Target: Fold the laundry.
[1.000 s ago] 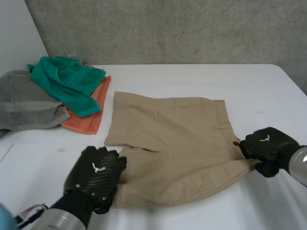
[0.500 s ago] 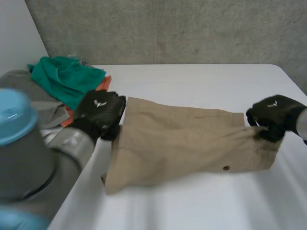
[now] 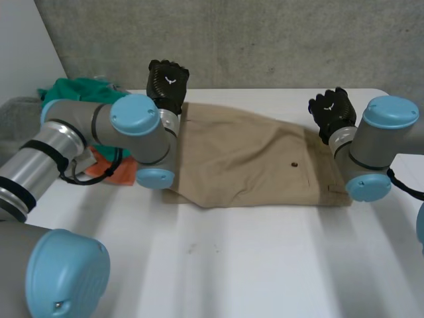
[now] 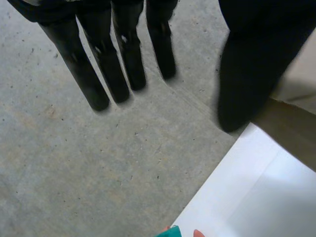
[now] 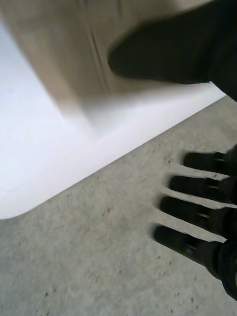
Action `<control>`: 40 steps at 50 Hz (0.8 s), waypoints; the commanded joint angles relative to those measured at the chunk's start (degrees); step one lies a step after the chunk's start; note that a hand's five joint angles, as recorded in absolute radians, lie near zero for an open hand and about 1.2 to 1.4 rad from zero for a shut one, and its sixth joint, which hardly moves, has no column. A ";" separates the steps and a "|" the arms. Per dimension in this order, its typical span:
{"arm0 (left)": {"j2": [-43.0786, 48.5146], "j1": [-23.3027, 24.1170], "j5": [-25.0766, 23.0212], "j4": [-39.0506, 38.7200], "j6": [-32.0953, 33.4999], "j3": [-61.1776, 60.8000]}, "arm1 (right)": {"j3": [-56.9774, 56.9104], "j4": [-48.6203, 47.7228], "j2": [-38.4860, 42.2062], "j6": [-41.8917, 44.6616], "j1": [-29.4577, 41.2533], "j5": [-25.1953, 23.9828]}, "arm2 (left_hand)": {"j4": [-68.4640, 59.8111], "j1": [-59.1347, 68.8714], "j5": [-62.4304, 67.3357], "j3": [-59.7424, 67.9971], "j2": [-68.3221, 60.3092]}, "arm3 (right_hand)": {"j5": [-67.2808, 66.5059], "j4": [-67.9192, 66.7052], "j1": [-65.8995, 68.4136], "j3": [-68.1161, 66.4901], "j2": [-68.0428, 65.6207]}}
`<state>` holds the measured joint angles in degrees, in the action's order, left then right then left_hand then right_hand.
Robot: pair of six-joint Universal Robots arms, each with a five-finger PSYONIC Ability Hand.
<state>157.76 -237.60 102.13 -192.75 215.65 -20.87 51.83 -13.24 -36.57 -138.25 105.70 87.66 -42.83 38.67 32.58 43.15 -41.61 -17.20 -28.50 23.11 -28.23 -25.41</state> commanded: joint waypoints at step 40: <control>-46.58 -0.31 -5.10 -2.19 -22.55 -64.64 | 31.22 11.83 -24.42 -5.38 -13.50 1.64 | 32.83 -28.67 -32.58 -33.15 31.61 | -52.80 -51.50 56.89 -51.77 -54.59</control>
<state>114.86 -235.57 96.81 -194.90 192.82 -83.13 81.93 -0.47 -56.36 -150.75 94.85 85.51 -11.71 10.97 2.72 11.92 -11.56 -55.19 -68.35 60.63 -66.76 -66.99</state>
